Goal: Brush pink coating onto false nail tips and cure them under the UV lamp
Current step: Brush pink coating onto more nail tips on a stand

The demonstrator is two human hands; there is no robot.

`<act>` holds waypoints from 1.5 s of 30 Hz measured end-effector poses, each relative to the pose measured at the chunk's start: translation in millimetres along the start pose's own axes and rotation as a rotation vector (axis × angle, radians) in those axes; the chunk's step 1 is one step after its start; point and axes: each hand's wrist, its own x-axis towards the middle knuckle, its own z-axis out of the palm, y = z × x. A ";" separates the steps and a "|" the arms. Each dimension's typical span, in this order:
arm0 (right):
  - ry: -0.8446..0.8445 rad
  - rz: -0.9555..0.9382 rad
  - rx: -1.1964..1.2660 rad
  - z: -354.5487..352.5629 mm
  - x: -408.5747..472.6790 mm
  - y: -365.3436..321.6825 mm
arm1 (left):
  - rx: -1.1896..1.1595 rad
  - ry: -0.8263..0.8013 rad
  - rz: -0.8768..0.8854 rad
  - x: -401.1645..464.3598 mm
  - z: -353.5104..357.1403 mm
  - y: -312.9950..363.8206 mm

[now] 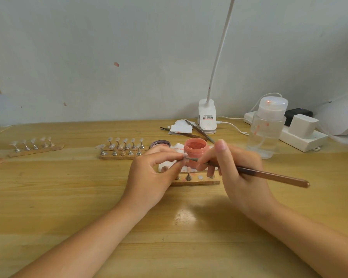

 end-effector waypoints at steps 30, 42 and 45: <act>0.009 -0.078 -0.103 -1.1 -2.0 3.9 | -0.012 0.002 -0.031 -1.0 0.5 -1.7; 0.041 -0.055 -0.043 0.1 -0.9 3.3 | -0.018 -0.004 -0.020 -1.3 0.3 -0.2; 0.018 -0.074 -0.076 0.8 -0.6 3.8 | -0.020 -0.014 -0.036 -1.5 0.2 -0.7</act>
